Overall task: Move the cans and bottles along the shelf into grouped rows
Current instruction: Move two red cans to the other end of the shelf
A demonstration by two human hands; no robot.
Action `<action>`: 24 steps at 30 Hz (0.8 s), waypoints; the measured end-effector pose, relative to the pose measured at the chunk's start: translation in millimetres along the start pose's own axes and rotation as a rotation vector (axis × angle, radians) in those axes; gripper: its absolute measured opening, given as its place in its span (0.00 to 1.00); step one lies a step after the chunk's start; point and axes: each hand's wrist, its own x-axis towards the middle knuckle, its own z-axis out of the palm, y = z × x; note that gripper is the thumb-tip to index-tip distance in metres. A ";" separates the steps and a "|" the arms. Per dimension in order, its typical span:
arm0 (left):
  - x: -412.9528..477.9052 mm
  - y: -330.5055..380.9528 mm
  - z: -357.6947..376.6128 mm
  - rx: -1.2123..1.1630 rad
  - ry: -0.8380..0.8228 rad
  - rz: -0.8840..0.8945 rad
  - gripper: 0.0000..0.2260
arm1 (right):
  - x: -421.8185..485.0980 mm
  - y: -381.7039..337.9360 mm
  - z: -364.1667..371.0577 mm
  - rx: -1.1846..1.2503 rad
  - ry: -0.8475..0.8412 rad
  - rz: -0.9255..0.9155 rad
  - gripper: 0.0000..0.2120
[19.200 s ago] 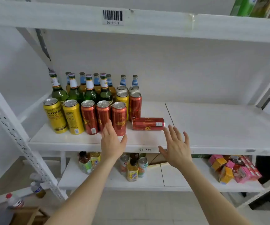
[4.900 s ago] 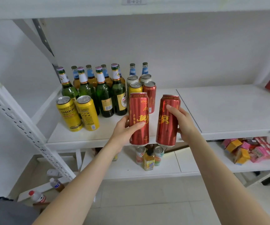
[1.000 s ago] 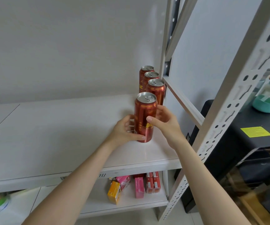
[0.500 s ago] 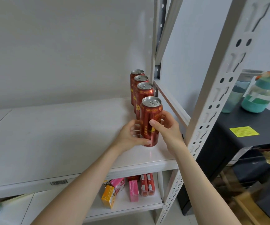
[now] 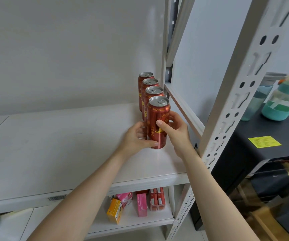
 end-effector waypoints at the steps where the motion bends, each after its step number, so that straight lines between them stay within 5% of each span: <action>1: 0.7 -0.4 0.0 -0.004 -0.003 0.003 0.26 | 0.7 0.5 -0.2 -0.002 0.003 -0.002 0.31; 17: -0.4 -3.7 -7.6 0.053 -0.052 -0.005 0.27 | -3.8 -6.6 -1.5 0.003 0.014 0.061 0.29; 24: -16.4 -4.9 -31.6 0.193 -0.063 -0.053 0.25 | -23.8 -14.1 7.1 -0.130 0.158 0.094 0.24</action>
